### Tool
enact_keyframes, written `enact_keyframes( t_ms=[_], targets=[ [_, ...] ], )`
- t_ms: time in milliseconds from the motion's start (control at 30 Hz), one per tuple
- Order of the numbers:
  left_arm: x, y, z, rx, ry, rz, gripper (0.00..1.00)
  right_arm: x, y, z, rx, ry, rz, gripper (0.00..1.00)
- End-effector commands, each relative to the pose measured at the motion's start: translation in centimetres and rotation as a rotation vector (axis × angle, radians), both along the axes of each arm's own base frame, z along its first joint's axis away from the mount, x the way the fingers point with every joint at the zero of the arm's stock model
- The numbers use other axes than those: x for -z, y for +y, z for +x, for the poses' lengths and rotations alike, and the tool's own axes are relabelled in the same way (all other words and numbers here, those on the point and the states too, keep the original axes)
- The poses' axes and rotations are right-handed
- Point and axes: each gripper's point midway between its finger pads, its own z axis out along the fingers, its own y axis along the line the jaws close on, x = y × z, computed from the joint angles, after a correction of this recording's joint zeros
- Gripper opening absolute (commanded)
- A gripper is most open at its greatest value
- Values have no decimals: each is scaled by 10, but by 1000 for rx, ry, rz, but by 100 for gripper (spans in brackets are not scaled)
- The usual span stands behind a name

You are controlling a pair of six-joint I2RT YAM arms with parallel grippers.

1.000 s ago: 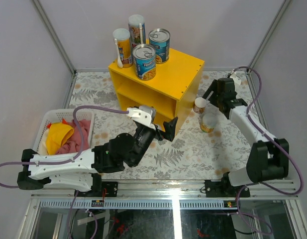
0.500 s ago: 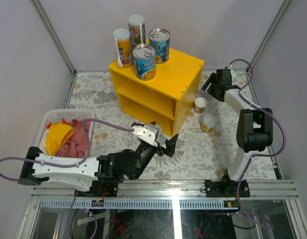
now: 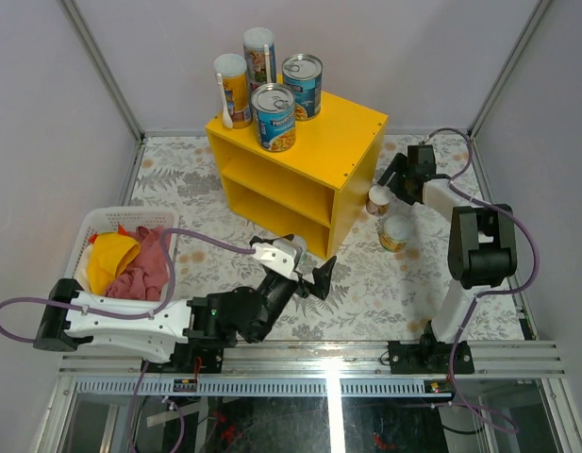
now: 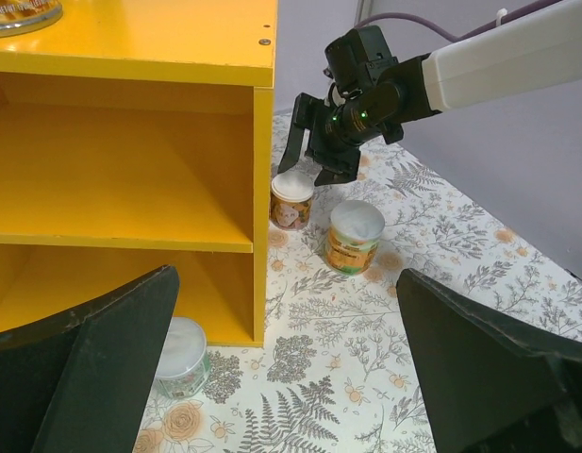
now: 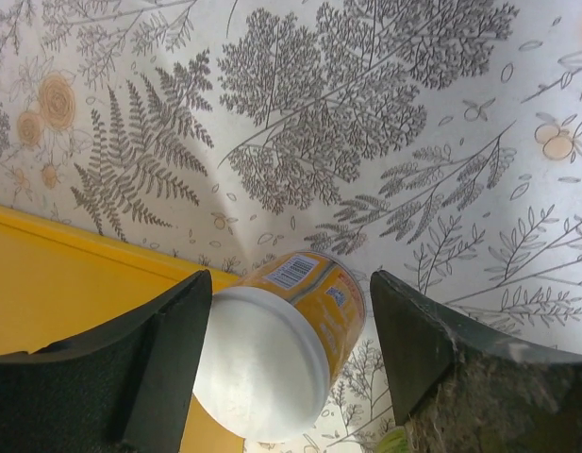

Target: Place and organize the canned foods onto the counter

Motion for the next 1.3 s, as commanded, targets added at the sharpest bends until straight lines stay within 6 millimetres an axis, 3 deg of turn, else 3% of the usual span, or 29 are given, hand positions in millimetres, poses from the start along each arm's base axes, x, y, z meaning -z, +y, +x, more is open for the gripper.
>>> enact_keyframes(
  t_ms=[0,500,567,900,1133,1267],
  targets=[
    [-6,6,0,-24,21,-87,99,-18,19,-9,-60,-43,27,74],
    [32,15,-4,-15,80,-56,99,-8,54,-62,-126,2,53,73],
    [38,15,-5,-11,85,-50,99,-19,58,-69,-135,-19,62,73],
    [71,12,-12,26,113,-32,99,-22,82,-117,-173,4,108,73],
    [101,12,-18,42,153,-41,99,-24,89,-143,-202,15,96,73],
    [111,12,-22,46,166,-36,99,-31,81,-145,-194,-8,50,73]
  ],
)
